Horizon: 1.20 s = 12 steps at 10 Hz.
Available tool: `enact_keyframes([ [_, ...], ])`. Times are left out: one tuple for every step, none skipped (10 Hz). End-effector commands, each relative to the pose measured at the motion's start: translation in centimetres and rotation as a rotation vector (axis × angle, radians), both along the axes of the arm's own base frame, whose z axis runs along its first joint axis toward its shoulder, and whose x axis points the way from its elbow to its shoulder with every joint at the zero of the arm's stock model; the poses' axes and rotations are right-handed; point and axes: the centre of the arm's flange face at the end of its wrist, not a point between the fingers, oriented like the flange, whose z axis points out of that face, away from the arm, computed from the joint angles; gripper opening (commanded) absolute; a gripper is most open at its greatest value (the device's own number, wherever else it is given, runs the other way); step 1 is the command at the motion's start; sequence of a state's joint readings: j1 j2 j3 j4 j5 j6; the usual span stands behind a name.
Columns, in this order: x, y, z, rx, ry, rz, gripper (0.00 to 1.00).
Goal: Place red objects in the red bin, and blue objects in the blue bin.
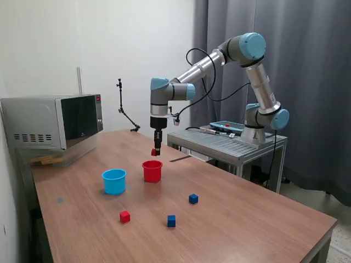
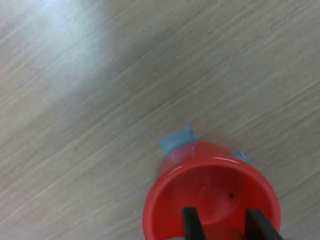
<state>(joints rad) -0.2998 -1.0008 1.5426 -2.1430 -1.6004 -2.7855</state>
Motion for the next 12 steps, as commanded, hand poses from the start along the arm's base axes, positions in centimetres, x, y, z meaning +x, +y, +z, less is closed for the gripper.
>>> enact_keyframes([
  [-0.06,-0.04,-0.31,-0.002,-0.004,0.001,0.00],
  [-0.08,-0.03,-0.51,-0.003,-0.007,0.001,0.00],
  [-0.03,-0.04,-0.58,-0.003,-0.008,0.002,0.00],
  [-0.05,-0.04,-0.79,-0.004,-0.011,0.002,0.00],
  [-0.13,-0.14,-1.03,-0.006,-0.014,0.007,0.00],
  [-0.20,-0.22,-1.17,-0.007,-0.015,0.009,0.00],
  [-0.25,-0.21,-1.10,-0.006,-0.014,0.009,0.00],
  [-0.33,-0.18,-0.97,-0.005,-0.011,0.009,0.00],
  [-0.33,-0.18,-0.97,-0.005,-0.011,0.010,0.00],
  [-0.38,-0.17,-0.90,-0.005,-0.010,0.013,0.00],
  [-0.42,-0.16,-0.84,-0.004,-0.009,0.039,0.00],
  [-0.43,-0.17,-0.84,-0.005,-0.009,0.047,0.00],
])
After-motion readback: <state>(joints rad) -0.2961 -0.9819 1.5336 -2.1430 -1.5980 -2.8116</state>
